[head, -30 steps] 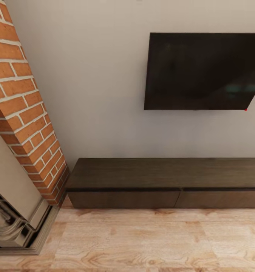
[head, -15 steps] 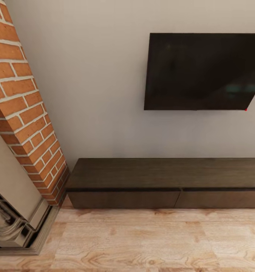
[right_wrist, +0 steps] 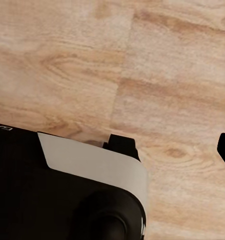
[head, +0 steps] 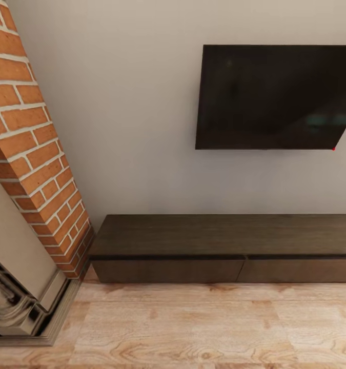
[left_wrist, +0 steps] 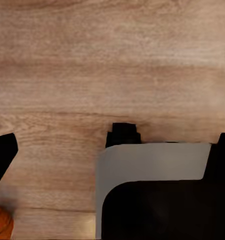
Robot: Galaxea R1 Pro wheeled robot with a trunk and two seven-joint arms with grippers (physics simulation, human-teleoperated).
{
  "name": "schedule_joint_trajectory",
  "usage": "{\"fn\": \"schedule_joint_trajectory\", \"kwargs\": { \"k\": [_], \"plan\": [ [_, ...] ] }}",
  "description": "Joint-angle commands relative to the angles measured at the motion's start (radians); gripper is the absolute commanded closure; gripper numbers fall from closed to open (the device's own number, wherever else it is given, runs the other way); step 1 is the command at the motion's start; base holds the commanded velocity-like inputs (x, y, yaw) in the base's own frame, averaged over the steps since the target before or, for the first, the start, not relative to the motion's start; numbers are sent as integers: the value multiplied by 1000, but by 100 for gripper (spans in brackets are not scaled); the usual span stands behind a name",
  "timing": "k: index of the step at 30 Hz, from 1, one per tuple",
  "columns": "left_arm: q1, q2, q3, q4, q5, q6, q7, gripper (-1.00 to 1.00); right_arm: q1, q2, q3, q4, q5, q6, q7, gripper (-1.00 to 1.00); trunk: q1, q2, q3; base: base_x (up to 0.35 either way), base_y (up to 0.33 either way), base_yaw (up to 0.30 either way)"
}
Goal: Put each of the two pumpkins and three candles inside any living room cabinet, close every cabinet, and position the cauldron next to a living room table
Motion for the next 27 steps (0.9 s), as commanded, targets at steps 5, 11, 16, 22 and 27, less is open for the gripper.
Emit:
{"fn": "schedule_joint_trajectory", "kwargs": {
  "k": [5, 11, 16, 22, 27],
  "plan": [
    [-154, -2, -10, -2, 0, 88, -47, -100, 0, 1, 0, -2, 1, -3, -2, -100, 0, 0, 0, 0, 0, 0],
    [-272, -6, -38, 0, 0, 108, -78, -100, 0, 2, 0, -2, 1, -3, -2, -100, 0, 0, 0, 0, 0, 0],
    [-410, -34, -43, 0, 0, 164, -81, -100, 0, 0, 0, -2, 1, -2, -2, -100, 0, 0, 0, 0, 0, 0],
    [-527, -47, -45, 2, 2, 229, -220, -100, 0, -1, 0, -6, 1, -2, -2, -100, 0, 0, 0, 0, 0, 0],
    [-599, -98, -41, -2, 9, 253, -454, -100, 0, -2, 0, -11, 1, -3, -2, -100, 0, 0, 0, 0, 0, 0]
  ]
}}
